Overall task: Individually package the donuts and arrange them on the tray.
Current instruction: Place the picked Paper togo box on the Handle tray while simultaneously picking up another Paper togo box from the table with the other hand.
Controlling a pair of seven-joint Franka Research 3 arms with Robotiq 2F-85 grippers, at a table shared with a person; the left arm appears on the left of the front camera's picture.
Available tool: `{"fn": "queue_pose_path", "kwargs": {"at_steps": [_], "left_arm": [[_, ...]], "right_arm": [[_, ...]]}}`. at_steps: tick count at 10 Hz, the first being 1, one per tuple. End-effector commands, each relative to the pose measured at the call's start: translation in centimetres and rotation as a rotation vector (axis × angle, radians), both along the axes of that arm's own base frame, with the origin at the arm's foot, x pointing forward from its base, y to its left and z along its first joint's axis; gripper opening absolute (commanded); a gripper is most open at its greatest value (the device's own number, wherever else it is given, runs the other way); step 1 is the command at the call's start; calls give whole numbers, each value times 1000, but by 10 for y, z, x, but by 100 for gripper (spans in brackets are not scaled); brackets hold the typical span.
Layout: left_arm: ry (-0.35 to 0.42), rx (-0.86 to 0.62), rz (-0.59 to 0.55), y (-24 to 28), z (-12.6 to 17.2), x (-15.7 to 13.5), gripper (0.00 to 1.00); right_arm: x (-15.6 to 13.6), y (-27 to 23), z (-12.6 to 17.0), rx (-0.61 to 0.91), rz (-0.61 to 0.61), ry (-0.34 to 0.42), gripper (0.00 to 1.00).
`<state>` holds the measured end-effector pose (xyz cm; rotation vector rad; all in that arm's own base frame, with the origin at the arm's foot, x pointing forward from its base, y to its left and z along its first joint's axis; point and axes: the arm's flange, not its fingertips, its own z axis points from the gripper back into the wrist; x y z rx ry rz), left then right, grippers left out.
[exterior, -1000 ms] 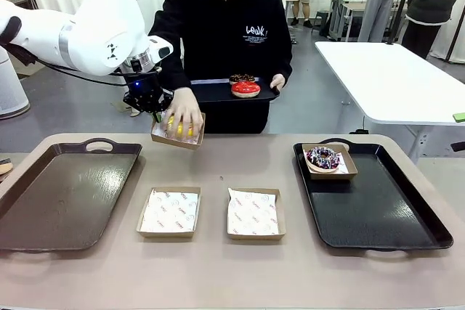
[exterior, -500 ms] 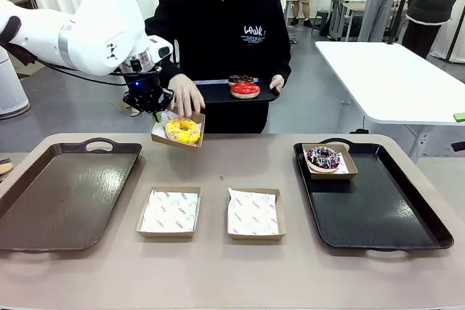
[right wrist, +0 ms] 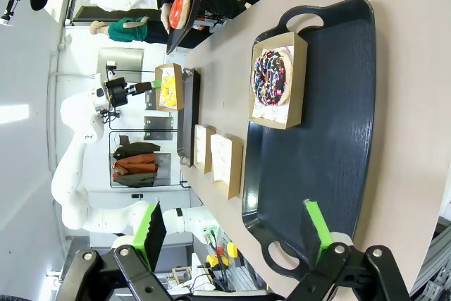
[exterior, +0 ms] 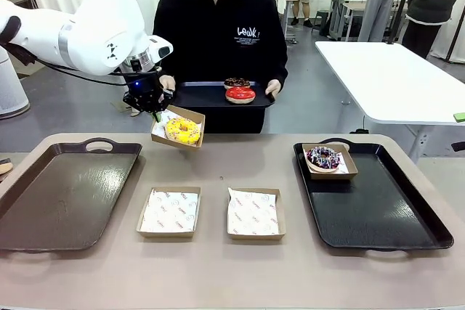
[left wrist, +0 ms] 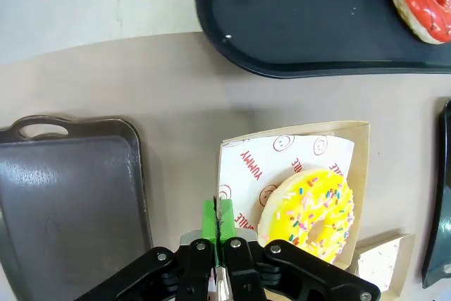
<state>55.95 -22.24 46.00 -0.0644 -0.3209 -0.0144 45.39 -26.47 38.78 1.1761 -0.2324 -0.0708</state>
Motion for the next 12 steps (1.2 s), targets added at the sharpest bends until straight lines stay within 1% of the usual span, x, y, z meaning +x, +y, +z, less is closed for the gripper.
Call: {"fn": "queue_pose_path", "kwargs": {"at_steps": [1,10,11,12], "left_arm": [[-4,-1,1,1,0,0,0],[-4,-1,1,1,0,0,0],[0,0,0,0,0,0,1],[4,-34,-140,4,4,-7,1]], "right_arm": [[1,1,0,1,0,0,100],[1,1,0,1,0,0,100],[0,0,0,0,0,0,100],[9,11,3,-66,-3,-1,100]]}}
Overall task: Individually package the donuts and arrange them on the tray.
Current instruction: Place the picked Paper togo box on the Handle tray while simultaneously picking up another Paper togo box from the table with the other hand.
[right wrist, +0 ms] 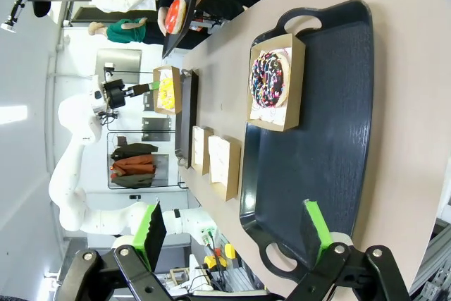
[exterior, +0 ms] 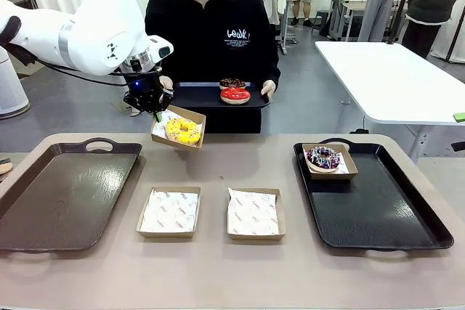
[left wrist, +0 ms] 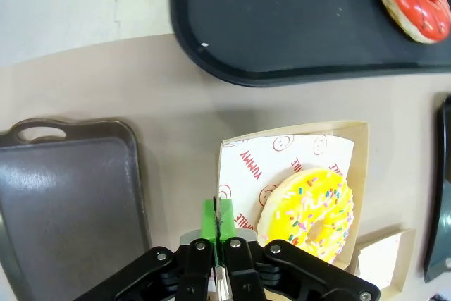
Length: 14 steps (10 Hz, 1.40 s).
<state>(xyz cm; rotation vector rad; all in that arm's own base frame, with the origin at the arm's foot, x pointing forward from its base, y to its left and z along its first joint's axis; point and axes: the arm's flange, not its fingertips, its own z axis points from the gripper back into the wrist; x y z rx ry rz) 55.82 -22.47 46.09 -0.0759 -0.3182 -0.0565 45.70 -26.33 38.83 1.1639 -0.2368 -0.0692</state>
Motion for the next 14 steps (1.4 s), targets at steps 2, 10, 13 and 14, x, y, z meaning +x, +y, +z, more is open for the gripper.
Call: {"fn": "queue_pose_path", "kwargs": {"at_steps": [2,10,13,14], "left_arm": [[57,-99,-192,33,19,-29,1],[181,-18,-178,159,47,-88,1],[189,-10,-152,177,35,-92,1],[190,-8,-144,174,32,-92,1]], "right_arm": [[9,54,25,-205,88,18,100],[-7,267,128,-672,306,37,100],[-17,320,97,-737,378,47,100],[-21,322,87,-743,399,53,100]]}}
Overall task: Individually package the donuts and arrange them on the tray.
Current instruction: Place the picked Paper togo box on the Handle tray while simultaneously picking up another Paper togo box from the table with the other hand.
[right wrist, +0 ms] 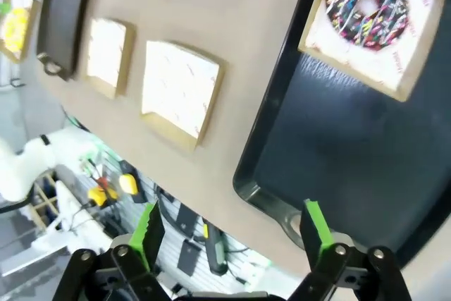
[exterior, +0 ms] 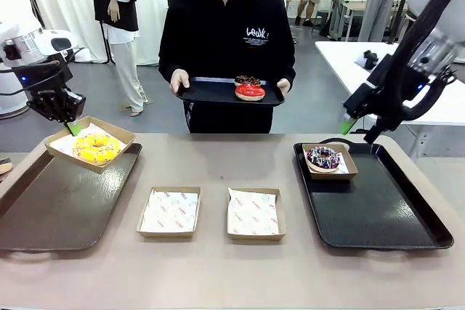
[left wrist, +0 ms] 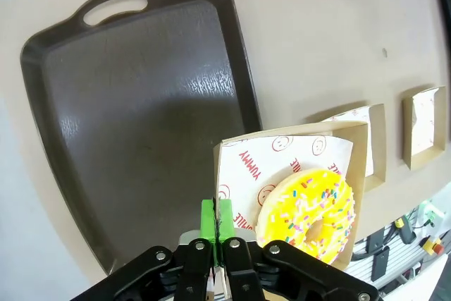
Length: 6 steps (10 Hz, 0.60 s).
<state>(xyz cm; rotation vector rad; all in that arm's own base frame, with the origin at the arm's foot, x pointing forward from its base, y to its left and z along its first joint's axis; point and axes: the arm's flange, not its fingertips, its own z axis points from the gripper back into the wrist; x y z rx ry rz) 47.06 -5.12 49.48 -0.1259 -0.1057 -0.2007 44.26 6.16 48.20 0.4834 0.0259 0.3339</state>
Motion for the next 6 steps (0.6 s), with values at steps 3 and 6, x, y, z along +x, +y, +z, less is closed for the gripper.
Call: {"fn": "queue_pose_path", "kwargs": {"at_steps": [3,6], "left_arm": [[3,0,1,0,-2,-1,1],[3,0,1,0,-2,-1,1]], "right_arm": [[-4,3,-11,-7,10,19,100],[-4,3,-11,-7,10,19,100]]}}
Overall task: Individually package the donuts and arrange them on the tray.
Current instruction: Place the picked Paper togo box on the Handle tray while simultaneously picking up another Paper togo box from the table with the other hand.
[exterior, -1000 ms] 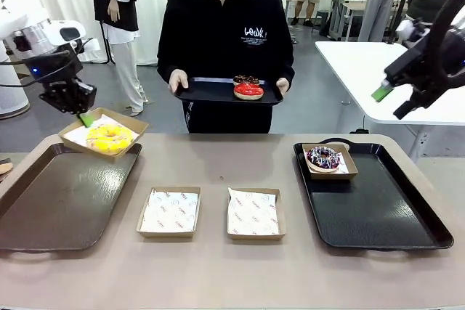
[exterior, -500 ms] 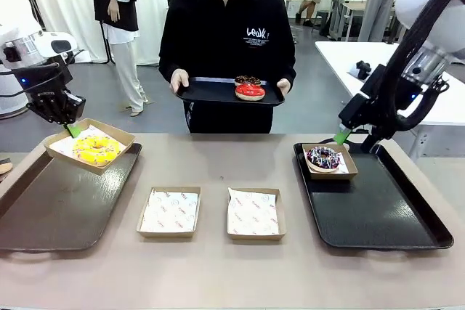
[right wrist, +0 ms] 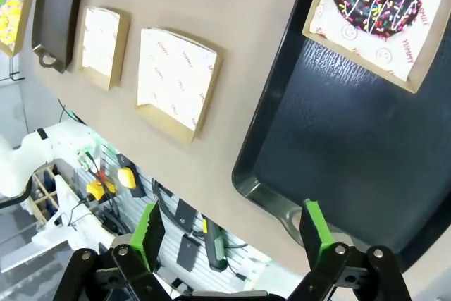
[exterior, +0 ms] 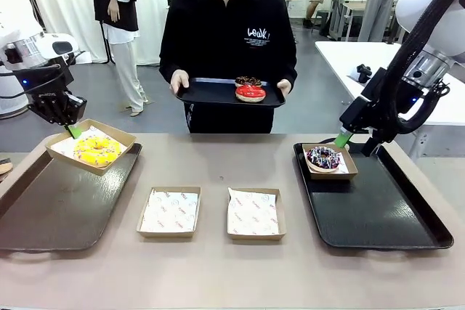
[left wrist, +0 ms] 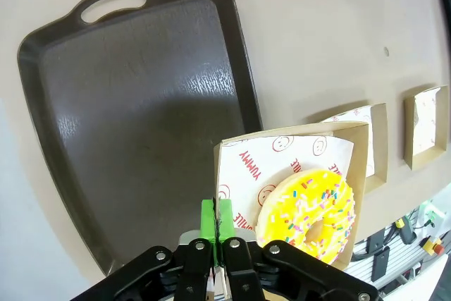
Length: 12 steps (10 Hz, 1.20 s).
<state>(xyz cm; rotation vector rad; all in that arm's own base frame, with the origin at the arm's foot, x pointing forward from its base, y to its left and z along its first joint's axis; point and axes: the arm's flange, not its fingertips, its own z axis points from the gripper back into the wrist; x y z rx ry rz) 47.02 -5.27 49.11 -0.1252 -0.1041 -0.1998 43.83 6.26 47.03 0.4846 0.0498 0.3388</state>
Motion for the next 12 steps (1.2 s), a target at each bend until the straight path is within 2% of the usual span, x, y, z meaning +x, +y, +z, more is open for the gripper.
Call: {"fn": "queue_pose_path", "kwargs": {"at_steps": [1,6,7,8,10,12], "left_arm": [[1,-1,0,2,1,0,1],[0,0,0,0,0,0,1],[31,49,128,4,-2,-3,1],[33,98,192,10,-1,-9,1],[38,187,278,24,-1,-19,1],[54,206,357,39,-2,-20,1]], "right_arm": [[0,2,1,-5,-1,-3,100],[0,2,0,0,4,-1,100],[0,32,-6,-96,-61,-2,100],[-1,61,-11,-172,-90,0,100],[-1,113,-11,-300,-99,6,100],[2,162,-12,-424,-131,-9,100]]}}
